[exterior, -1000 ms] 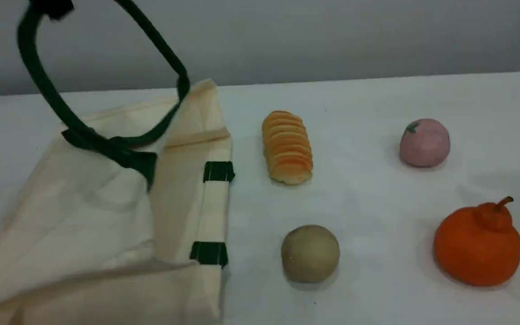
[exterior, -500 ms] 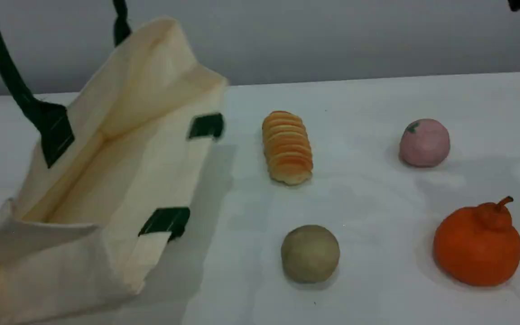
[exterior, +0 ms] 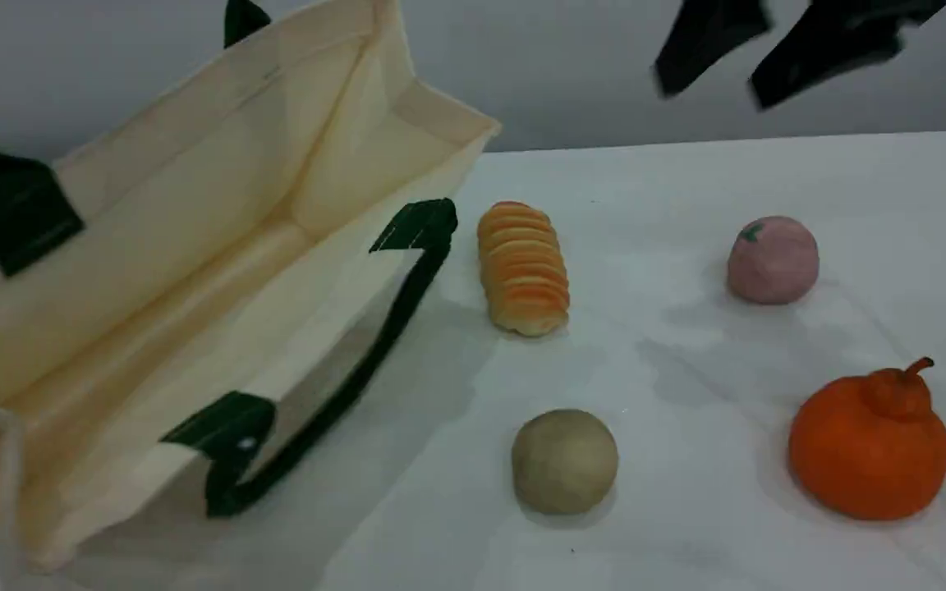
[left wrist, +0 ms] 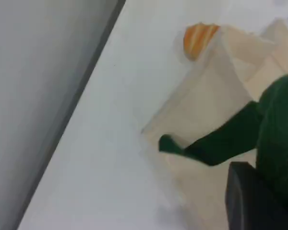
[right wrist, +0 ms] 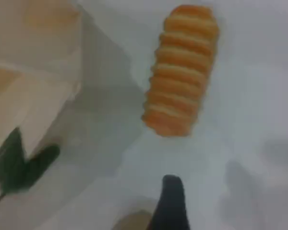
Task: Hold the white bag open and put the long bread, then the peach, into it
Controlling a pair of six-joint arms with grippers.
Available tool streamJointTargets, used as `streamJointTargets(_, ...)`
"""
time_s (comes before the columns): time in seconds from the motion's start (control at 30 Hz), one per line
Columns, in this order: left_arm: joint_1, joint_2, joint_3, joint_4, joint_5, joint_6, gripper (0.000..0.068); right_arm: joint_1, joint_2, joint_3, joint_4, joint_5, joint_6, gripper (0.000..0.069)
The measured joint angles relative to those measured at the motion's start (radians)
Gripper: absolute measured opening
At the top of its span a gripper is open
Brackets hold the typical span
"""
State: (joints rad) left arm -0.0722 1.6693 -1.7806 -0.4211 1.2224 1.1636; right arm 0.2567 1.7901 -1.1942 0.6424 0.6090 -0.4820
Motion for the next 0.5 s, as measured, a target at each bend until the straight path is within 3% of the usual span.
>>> streamJointTargets(0.23, 0.000, 0.001, 0.000, 0.007, 0.000, 0.000, 0.0078, 0.068, 0.123, 0.000, 0.009, -0.084, -0.024, 0.0561)
streamJointTargets(0.5, 0.000, 0.001, 0.000, 0.109, -0.002, -0.078, 0.0078, 0.073, 0.198, -0.010, 0.014, -0.133, -0.024, 0.0561)
